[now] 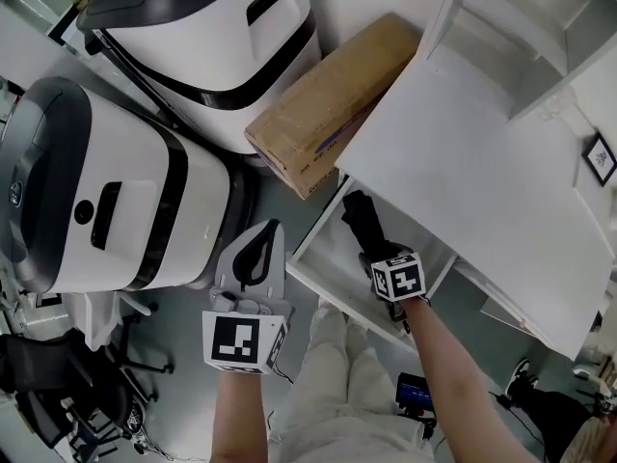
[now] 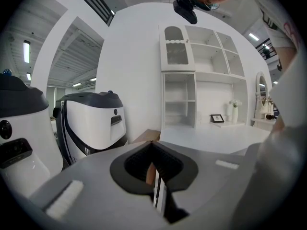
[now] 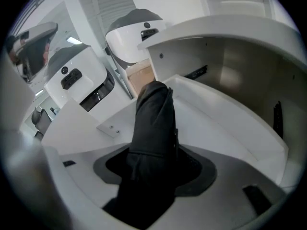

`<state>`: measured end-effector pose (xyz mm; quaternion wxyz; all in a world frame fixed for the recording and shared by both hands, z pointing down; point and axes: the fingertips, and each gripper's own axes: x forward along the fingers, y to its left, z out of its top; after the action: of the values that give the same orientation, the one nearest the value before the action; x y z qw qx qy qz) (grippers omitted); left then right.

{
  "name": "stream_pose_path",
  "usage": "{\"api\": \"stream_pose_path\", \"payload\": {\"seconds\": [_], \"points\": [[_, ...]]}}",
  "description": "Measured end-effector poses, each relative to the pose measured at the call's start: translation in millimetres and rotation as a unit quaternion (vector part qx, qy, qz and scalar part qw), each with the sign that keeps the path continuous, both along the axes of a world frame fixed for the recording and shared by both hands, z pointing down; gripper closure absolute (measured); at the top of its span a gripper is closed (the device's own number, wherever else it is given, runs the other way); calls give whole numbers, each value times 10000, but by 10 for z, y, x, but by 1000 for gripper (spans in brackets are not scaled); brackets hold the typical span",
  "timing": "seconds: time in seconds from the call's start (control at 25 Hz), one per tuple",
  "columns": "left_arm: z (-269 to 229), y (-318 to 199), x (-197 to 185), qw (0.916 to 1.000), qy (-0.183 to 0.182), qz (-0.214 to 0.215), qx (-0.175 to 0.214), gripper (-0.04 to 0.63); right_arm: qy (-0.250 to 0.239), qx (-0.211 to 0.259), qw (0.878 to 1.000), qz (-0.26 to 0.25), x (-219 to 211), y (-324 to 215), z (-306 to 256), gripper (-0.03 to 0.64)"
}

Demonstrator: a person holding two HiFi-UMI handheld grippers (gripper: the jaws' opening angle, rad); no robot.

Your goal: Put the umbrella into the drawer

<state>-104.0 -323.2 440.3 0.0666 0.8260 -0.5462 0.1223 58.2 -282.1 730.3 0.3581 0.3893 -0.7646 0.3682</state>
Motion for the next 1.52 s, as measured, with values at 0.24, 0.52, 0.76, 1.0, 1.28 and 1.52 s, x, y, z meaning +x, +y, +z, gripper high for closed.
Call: {"api": "stream_pose_path", "payload": {"seconds": [0.24, 0.52, 0.76, 1.0, 1.28, 1.52], "points": [[116, -50, 1, 10000, -23, 32, -73, 588, 318, -203, 9993, 10, -2, -5, 256, 356], [181, -120, 25, 9997, -181, 88, -117, 588, 817, -317, 9960, -184, 93, -60, 466, 356], [209, -135, -2, 9997, -170, 45, -157, 588, 1119, -383, 9922, -402, 135, -143, 529, 356], [230, -141, -80, 9998, -106, -36, -172, 588, 1166, -662, 9907, -247, 137, -128, 581, 334], [163, -109, -65, 9999, -2, -29, -122, 588, 1359, -775, 9867, -449, 154, -51, 506, 259], [-9, -76, -41, 10000, 8, 36, 13, 588, 1342, -941, 9859, -341, 164, 38, 292, 259]]}}
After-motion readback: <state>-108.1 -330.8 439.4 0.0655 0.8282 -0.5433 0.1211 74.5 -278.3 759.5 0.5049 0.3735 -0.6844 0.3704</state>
